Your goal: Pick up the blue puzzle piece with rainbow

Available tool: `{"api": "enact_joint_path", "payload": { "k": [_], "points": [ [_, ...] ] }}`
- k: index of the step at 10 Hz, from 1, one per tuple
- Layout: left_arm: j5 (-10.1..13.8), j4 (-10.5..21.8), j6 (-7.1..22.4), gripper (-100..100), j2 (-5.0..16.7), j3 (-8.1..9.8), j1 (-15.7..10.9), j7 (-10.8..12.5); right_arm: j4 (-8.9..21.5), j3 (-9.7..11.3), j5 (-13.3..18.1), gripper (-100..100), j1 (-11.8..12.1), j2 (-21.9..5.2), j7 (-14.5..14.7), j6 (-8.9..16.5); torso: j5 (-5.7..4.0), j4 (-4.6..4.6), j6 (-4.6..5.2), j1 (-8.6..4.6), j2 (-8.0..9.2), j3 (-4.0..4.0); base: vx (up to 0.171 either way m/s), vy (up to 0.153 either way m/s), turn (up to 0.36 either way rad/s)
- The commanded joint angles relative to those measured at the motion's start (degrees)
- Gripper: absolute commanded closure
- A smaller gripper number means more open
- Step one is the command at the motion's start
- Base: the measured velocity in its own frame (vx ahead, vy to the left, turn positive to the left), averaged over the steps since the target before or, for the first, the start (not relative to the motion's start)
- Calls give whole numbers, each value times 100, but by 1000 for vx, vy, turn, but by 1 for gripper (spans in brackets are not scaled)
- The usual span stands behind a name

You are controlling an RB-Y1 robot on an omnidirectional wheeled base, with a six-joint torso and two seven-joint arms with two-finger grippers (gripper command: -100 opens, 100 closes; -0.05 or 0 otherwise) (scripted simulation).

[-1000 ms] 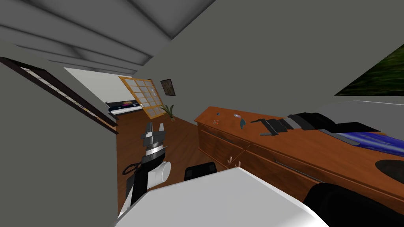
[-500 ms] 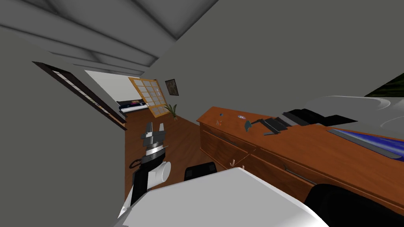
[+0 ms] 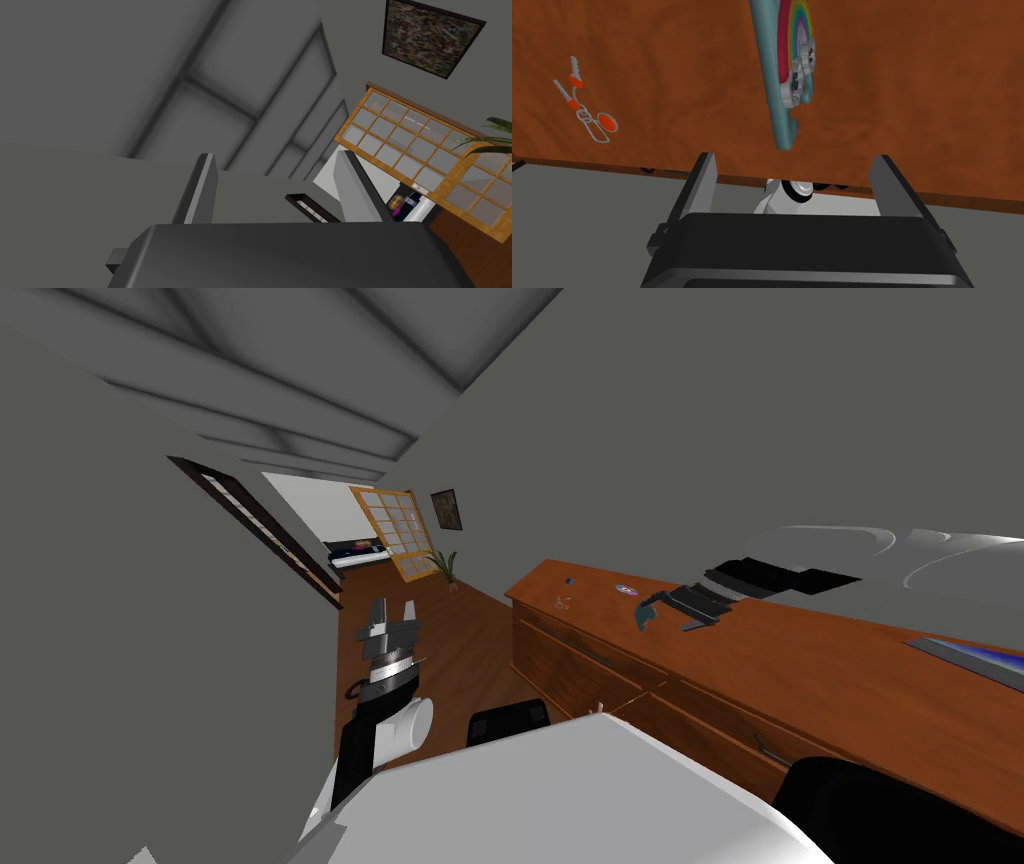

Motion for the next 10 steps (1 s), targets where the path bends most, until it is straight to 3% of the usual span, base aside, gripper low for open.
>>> {"api": "enact_joint_path", "payload": {
  "k": [1,6,7,8,9,10],
  "points": [
    [0,0,0,0,0,0,0,0,181,72,161,-100,61,-267,133,-39,0,0,0,0,0,0,8,-2,115],
    [0,0,0,0,0,0,0,0,634,308,715,-100,233,-893,446,-152,-1,1,1,-4,3,2,6,-14,125],
    [0,0,0,0,0,0,0,0,588,279,641,-100,219,-829,409,-135,-1,1,0,-5,5,3,-1,-10,27],
    [0,0,0,0,0,0,0,0,599,286,651,0,222,-841,426,-136,-1,3,5,-3,8,5,0,0,0],
    [0,0,0,0,0,0,0,0,545,413,632,-100,282,-746,422,30,-1,4,4,0,10,7,-7,2,130],
    [0,0,0,0,0,0,0,0,519,477,624,-100,313,-699,421,114,-1,3,1,1,11,7,-13,1,151]
  ]
}}
